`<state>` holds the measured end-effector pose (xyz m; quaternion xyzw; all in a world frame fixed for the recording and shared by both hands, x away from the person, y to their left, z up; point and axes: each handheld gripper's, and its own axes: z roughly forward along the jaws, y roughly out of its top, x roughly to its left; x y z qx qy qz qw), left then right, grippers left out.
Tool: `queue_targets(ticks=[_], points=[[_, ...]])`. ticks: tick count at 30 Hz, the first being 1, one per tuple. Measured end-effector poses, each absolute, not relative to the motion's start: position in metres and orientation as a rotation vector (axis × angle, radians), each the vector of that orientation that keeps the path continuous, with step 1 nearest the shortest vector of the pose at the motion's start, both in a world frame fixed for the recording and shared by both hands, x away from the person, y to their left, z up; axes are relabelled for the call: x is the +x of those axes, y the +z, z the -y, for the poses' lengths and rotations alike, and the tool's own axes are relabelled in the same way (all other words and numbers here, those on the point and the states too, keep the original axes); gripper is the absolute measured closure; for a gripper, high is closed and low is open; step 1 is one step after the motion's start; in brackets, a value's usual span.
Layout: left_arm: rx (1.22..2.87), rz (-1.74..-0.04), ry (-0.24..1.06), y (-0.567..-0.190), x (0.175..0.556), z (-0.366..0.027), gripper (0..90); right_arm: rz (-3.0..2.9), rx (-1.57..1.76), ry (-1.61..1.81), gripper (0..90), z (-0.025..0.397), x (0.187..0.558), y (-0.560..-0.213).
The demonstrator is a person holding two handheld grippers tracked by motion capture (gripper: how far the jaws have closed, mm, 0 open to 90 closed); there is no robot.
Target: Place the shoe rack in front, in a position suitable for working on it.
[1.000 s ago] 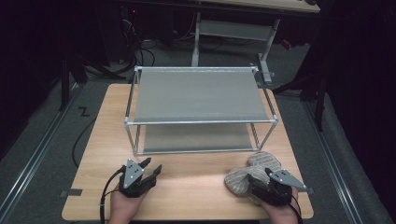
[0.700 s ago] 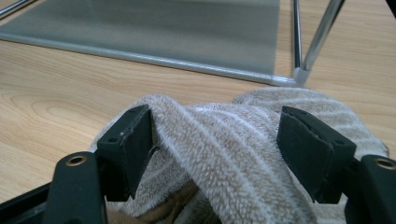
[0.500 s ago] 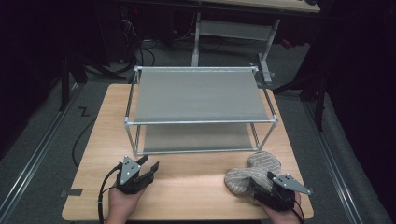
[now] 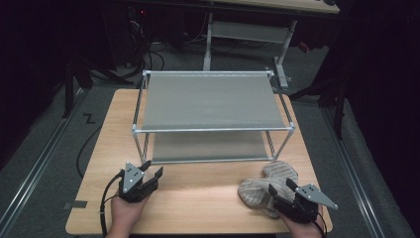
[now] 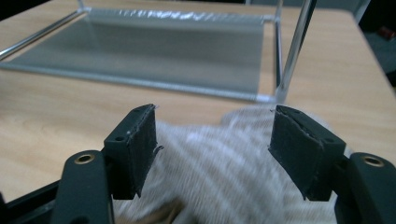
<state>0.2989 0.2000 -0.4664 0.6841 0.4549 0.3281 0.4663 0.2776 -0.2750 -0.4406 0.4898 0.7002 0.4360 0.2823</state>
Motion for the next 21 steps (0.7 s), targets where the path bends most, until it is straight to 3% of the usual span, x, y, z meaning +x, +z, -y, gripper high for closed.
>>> queue_targets(ticks=[10, 15, 21], points=[[1.634, -1.231, 0.933, -0.442, 0.325, -0.236, 46.3, -1.841, 1.261, 1.132, 37.4, 0.273, 0.334, -0.412], [1.624, -1.261, 0.947, -0.432, 0.345, -0.234, 45.1, -1.807, 1.246, 1.069, 48.7, 0.266, 0.362, -0.404], [1.615, -1.260, 0.948, -0.427, 0.356, -0.232, 62.4, -1.761, 1.268, 1.031, 62.1, 0.265, 0.379, -0.402]])
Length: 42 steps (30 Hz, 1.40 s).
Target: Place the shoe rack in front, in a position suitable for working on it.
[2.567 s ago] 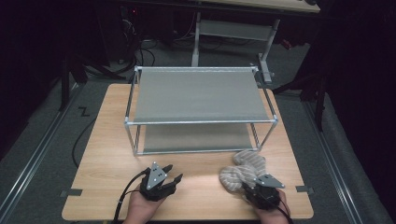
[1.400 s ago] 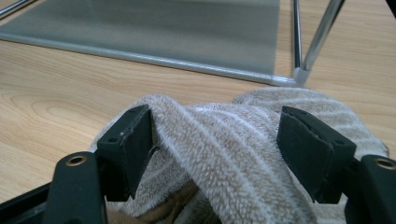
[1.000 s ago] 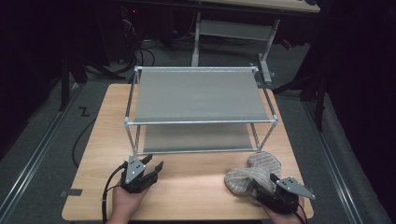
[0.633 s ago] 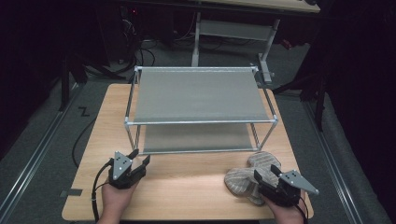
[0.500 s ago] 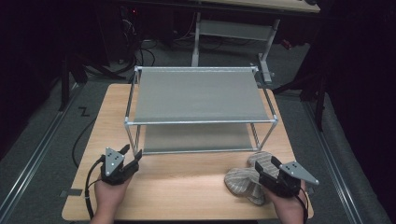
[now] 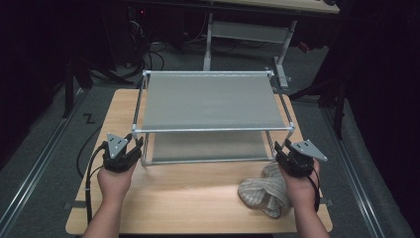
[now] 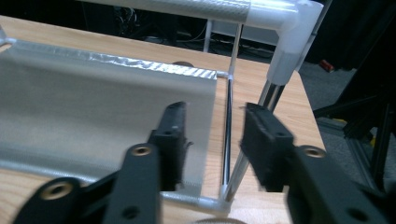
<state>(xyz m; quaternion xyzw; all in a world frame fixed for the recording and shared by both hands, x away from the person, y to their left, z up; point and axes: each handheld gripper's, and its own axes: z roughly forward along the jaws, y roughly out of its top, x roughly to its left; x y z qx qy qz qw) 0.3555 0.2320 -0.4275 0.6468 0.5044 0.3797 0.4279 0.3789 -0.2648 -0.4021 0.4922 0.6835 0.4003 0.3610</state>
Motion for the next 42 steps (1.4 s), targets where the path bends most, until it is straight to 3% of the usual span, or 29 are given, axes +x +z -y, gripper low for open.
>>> queue_targets(ticks=[1, 2, 4, 7, 11, 16, 17, 18, 19, 20, 31, 32, 36, 42], points=[[1.618, -1.257, 0.951, -0.428, 0.356, -0.231, 65.8, -1.765, 1.272, 1.029, 64.9, 0.264, 0.381, -0.403], [1.622, -1.253, 0.959, -0.428, 0.355, -0.230, 77.5, -1.781, 1.270, 1.023, 72.1, 0.264, 0.386, -0.405], [1.623, -1.248, 0.982, -0.428, 0.351, -0.227, 79.3, -1.786, 1.272, 1.022, 74.5, 0.264, 0.388, -0.405], [1.607, -1.226, 0.979, -0.431, 0.343, -0.228, 79.7, -1.776, 1.279, 1.027, 79.1, 0.265, 0.390, -0.407], [1.610, -1.210, 0.986, -0.432, 0.334, -0.228, 79.7, -1.722, 1.287, 1.067, 68.4, 0.269, 0.381, -0.407], [1.619, -1.193, 0.992, -0.432, 0.326, -0.230, 79.5, -1.682, 1.327, 1.036, 61.6, 0.273, 0.382, -0.411], [1.619, -1.193, 0.992, -0.432, 0.324, -0.231, 79.5, -1.681, 1.340, 1.029, 62.3, 0.275, 0.385, -0.412], [1.622, -1.190, 0.989, -0.432, 0.322, -0.232, 79.5, -1.706, 1.347, 1.036, 71.0, 0.277, 0.391, -0.413], [1.626, -1.186, 0.987, -0.432, 0.320, -0.232, 79.5, -1.706, 1.347, 1.036, 71.0, 0.277, 0.391, -0.413], [1.630, -1.180, 0.986, -0.432, 0.317, -0.232, 79.5, -1.734, 1.335, 1.010, 79.5, 0.274, 0.397, -0.413], [1.625, -1.042, 0.875, -0.437, 0.252, -0.199, 80.1, -1.707, 1.365, 0.945, 79.1, 0.276, 0.442, -0.410], [1.630, -1.024, 0.864, -0.437, 0.247, -0.194, 80.1, -1.704, 1.374, 0.944, 78.0, 0.278, 0.447, -0.410], [1.647, -0.977, 0.852, -0.438, 0.237, -0.176, 79.8, -1.717, 1.394, 0.961, 57.2, 0.283, 0.453, -0.409], [1.653, -0.934, 0.810, -0.438, 0.241, -0.158, 79.8, -1.718, 1.377, 1.023, 50.0, 0.297, 0.411, -0.406]])
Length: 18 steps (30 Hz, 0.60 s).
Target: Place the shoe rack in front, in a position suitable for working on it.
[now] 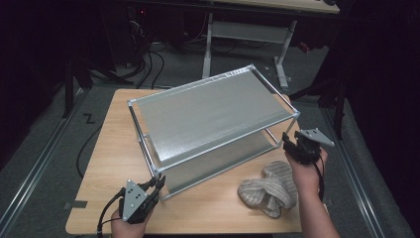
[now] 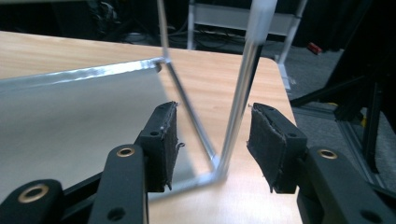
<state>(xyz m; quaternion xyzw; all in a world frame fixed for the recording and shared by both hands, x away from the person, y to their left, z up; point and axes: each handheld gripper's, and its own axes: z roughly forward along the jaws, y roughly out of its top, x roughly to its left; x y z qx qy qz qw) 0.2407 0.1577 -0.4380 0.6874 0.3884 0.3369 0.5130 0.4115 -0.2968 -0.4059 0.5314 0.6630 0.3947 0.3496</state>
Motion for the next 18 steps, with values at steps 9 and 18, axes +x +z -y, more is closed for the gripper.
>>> queue_targets(ticks=[9, 18], points=[[1.671, -0.835, 0.787, -0.443, 0.240, -0.136, 73.4, -1.846, 1.349, 1.076, 46.4, 0.296, 0.334, -0.433], [1.660, -0.866, 0.758, -0.463, 0.230, -0.148, 52.1, -1.926, 1.420, 1.051, 32.0, 0.285, 0.290, -0.464]])
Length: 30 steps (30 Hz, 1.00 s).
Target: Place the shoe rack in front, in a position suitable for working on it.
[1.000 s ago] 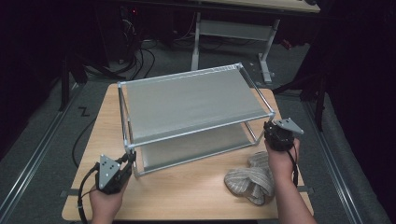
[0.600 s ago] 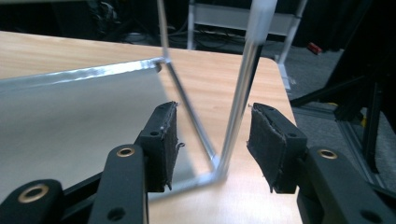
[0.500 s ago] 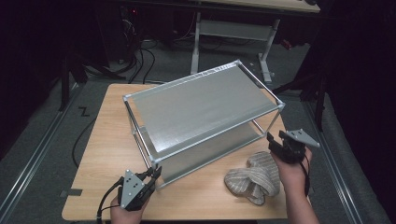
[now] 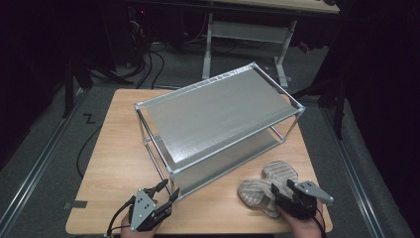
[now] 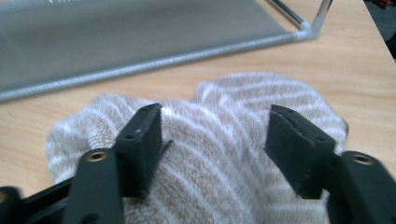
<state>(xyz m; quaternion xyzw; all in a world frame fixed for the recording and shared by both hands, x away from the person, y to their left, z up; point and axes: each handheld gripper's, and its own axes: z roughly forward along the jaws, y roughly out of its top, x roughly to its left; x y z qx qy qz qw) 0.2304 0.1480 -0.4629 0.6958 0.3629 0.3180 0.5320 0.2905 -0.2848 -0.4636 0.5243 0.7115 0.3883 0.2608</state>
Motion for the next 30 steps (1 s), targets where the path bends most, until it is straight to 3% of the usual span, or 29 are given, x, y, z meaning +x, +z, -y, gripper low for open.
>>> queue_targets(ticks=[4, 11, 19, 23, 30], points=[[1.664, -0.858, 0.761, -0.464, 0.230, -0.149, 51.1, -1.967, 1.464, 1.002, 21.1, 0.284, 0.289, -0.473], [1.667, -0.862, 0.744, -0.467, 0.232, -0.151, 50.2, -2.042, 1.508, 0.882, 11.1, 0.286, 0.298, -0.492], [1.661, -0.880, 0.738, -0.468, 0.234, -0.152, 48.7, -2.122, 1.500, 0.920, 10.4, 0.281, 0.302, -0.498], [1.655, -0.883, 0.739, -0.468, 0.233, -0.153, 48.2, -2.151, 1.458, 0.887, 19.5, 0.272, 0.301, -0.497], [1.660, -0.889, 0.726, -0.469, 0.236, -0.154, 48.0, -2.205, 1.387, 0.931, 46.5, 0.266, 0.296, -0.494]])
